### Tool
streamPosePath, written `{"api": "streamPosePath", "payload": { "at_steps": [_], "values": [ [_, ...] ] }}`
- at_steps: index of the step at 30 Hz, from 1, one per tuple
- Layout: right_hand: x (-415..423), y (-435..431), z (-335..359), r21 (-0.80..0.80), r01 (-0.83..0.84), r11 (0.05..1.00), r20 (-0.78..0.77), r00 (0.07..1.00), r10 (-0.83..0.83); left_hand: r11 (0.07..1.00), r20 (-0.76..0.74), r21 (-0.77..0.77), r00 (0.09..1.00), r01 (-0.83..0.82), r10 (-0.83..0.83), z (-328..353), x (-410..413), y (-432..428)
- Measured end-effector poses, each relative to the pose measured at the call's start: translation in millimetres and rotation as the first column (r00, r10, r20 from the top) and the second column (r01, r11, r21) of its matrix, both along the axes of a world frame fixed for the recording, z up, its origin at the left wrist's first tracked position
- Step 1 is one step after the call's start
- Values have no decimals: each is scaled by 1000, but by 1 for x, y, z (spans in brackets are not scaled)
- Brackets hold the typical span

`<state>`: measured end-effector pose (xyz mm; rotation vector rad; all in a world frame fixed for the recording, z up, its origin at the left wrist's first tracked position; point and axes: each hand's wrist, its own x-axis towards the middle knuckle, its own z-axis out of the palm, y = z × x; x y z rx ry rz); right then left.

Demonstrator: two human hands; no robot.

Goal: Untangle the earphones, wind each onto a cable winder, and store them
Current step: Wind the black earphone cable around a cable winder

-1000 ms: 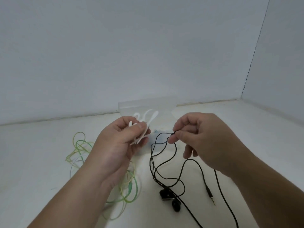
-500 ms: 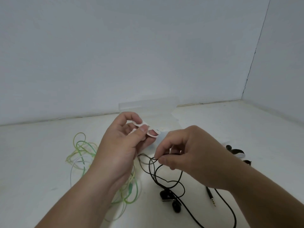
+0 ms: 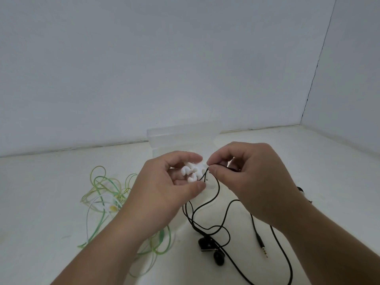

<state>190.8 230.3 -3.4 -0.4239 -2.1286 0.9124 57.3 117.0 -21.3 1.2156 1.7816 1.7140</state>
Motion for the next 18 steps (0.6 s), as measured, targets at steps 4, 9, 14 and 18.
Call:
{"api": "streamPosePath", "payload": {
  "at_steps": [4, 9, 14, 18],
  "values": [
    [0, 1, 1, 3, 10, 1000, -28, 1000, -10, 998, -66, -56, 998, 2, -5, 0, 4, 0],
    [0, 5, 1, 21, 143, 990, -198, 971, -136, 994, -65, -95, 996, 61, -67, 0, 6, 0],
    [10, 20, 9, -198, 343, 918, -438, 807, -396, 989, -75, -74, 988, 127, -133, 3, 2, -4],
    [19, 40, 11, -444, 407, 798, -494, 632, -597, 988, 25, 60, 989, 141, -143, 6, -5, -6]
  ]
}}
